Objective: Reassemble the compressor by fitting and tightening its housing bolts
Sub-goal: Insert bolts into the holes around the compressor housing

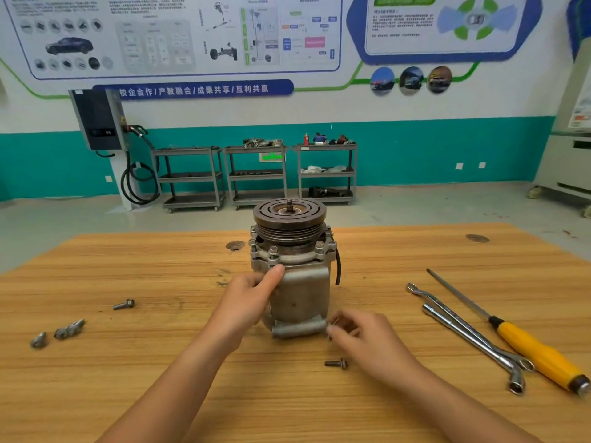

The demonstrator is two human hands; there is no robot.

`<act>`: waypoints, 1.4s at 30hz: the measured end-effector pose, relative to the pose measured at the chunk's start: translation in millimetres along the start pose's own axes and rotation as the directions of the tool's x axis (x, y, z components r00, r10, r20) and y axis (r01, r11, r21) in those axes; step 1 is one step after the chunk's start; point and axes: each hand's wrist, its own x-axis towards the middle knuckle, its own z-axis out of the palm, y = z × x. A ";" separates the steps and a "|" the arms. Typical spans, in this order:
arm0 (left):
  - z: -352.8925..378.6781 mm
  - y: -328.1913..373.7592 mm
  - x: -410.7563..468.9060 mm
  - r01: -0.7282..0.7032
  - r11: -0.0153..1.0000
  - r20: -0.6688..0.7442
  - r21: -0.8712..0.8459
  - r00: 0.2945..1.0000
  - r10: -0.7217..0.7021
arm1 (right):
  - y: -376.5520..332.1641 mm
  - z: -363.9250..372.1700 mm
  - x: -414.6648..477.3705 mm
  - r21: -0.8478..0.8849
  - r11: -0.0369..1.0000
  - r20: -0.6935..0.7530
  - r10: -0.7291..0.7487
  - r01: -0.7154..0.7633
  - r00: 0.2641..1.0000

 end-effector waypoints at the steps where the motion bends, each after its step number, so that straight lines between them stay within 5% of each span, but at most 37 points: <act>1: 0.8 -0.8 -0.8 0.047 0.994 0.019 -0.097 0.999 -0.046 | -2.8 -5.4 3.6 0.070 0.997 -0.049 0.030 -0.027 0.998; 5: 0.9 -4.0 -1.8 0.101 0.968 0.043 -0.228 0.995 -0.093 | -17.5 -29.2 22.1 0.409 0.906 -0.198 0.202 -0.107 0.959; 10: -1.4 -8.3 -0.5 0.063 0.955 0.075 -0.290 0.996 -0.043 | -28.7 -46.4 32.3 0.706 0.708 -0.250 0.279 -0.022 0.927; 22: -56.5 -39.9 18.6 -0.035 0.937 0.173 -0.348 0.980 0.101 | -51.1 -57.6 40.3 0.301 0.946 -0.347 -0.004 0.116 0.938; 28: -79.6 -43.5 35.6 0.037 0.932 0.310 -0.361 0.947 0.082 | -82.1 -32.6 37.2 0.274 0.917 -0.337 -0.191 0.290 0.922; 32: -87.6 -43.3 40.7 0.068 0.934 0.392 -0.352 0.916 0.081 | -93.0 -17.6 41.2 0.109 0.917 -0.356 -0.324 0.383 0.876; 42: -91.9 -47.3 36.4 0.082 0.931 0.391 -0.357 0.918 0.069 | -93.0 -19.4 40.4 -0.215 0.879 -0.196 -0.467 0.426 0.863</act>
